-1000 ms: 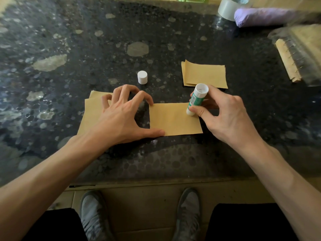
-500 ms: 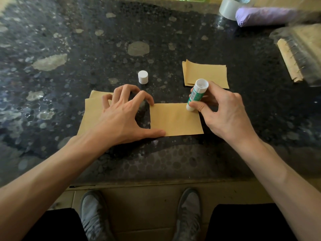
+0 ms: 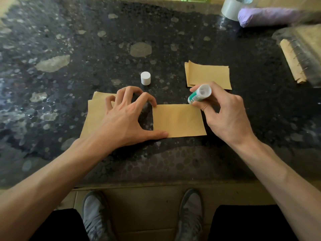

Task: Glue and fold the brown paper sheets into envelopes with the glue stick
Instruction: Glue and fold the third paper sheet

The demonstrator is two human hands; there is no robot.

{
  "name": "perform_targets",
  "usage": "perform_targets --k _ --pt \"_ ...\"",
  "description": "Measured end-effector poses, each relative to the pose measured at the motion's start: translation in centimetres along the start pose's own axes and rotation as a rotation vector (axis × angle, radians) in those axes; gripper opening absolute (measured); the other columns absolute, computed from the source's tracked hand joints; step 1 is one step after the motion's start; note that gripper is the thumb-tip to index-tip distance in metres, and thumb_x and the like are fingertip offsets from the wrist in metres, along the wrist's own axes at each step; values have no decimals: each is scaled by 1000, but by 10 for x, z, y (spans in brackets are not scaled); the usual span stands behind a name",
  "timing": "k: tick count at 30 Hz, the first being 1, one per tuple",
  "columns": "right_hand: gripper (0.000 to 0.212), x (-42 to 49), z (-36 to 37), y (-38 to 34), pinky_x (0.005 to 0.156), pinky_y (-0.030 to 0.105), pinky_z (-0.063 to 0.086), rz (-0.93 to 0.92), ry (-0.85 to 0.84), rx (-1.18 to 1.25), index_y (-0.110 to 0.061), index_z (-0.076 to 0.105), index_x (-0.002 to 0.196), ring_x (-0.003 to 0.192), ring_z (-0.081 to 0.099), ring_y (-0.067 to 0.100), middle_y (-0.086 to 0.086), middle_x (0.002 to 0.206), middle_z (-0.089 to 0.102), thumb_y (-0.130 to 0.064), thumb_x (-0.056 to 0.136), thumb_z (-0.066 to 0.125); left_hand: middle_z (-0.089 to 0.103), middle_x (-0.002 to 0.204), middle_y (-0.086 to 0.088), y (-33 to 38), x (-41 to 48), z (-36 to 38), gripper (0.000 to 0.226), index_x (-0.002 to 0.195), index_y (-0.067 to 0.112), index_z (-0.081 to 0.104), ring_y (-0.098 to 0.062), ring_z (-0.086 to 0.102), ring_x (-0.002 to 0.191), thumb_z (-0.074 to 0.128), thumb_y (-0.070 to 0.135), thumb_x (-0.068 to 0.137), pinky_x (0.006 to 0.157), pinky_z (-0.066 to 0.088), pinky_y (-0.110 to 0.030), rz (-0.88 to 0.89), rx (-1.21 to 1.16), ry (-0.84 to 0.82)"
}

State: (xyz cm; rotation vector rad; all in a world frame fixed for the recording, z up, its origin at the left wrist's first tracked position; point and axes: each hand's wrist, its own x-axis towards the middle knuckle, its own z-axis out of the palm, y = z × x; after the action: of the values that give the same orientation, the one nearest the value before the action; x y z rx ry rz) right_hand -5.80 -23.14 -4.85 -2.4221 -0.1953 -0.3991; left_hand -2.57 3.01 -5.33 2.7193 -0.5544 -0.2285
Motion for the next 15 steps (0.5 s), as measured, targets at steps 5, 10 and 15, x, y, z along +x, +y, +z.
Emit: perform_targets --k 5,10,15 --pt "29 -2 -14 -2 99 28 57 65 8 228 -14 64 125 115 67 4 -8 122 70 -22 98 71 29 140 12 0 0 0 88 126 49 45 -16 19 144 58 98 54 115 18 -47 4 2 -1" --pt "42 -11 -25 -3 94 31 59 116 -112 214 -18 63 132 109 70 9 -8 119 72 -35 95 74 30 140 12 1 0 -1 88 126 48 44 -16 19 144 58 97 54 115 16 -46 -2 8 -10" --pt "44 -19 -27 -6 97 21 55 99 -222 133 -20 66 124 113 66 0 -13 121 70 -43 88 75 29 142 12 2 1 -2 87 125 50 44 -17 18 145 58 98 54 116 16 -48 -9 13 -23"
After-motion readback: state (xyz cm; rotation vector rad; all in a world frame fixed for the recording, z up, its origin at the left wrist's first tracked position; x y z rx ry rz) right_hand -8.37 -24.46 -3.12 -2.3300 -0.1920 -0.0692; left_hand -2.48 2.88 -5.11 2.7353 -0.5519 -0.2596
